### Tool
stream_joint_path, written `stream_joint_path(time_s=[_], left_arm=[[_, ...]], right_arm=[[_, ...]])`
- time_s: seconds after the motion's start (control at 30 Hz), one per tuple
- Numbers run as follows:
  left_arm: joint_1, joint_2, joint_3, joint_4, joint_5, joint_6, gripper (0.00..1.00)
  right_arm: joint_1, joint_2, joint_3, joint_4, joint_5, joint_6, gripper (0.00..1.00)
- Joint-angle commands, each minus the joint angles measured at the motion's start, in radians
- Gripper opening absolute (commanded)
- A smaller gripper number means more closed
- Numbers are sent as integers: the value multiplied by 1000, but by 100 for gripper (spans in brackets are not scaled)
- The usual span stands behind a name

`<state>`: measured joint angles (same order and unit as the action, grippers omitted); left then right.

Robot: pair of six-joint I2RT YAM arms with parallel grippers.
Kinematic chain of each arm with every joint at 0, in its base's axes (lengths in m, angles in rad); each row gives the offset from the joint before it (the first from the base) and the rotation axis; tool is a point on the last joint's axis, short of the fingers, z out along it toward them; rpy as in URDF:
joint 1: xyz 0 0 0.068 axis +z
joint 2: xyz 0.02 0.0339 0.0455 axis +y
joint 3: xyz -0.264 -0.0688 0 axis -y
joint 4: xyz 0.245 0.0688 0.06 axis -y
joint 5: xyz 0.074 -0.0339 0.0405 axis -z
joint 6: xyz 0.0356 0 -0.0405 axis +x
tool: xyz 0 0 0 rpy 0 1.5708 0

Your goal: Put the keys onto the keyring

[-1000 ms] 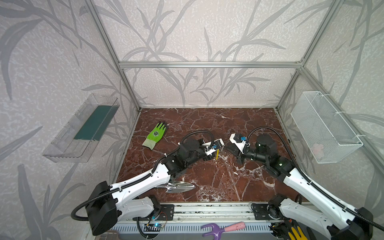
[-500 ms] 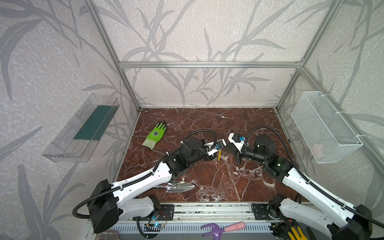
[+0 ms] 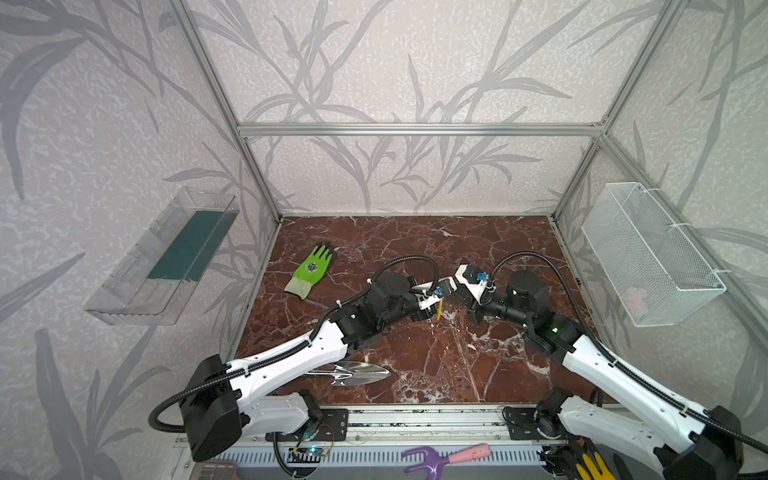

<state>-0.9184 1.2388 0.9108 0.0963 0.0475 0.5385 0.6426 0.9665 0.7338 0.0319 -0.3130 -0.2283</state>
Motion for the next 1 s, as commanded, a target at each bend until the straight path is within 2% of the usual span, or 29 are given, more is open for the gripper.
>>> stream_joint_path(time_s=[0.0,0.23,0.6,0.97], left_arm=[[-13,11,37,-17,-4,7,0],[-19,31,60,-32,-35,2,0],[-23,47,76,-56,-57,3,0],[-25,68,102,-81,-84,-15,0]], right_arm=[[6,-6,-9,60,22,10,0],[5,-18,-29,80,-13,6,0],[5,-38,-42,91,26,10,0],[11,-37,-42,71,3,-26,0]])
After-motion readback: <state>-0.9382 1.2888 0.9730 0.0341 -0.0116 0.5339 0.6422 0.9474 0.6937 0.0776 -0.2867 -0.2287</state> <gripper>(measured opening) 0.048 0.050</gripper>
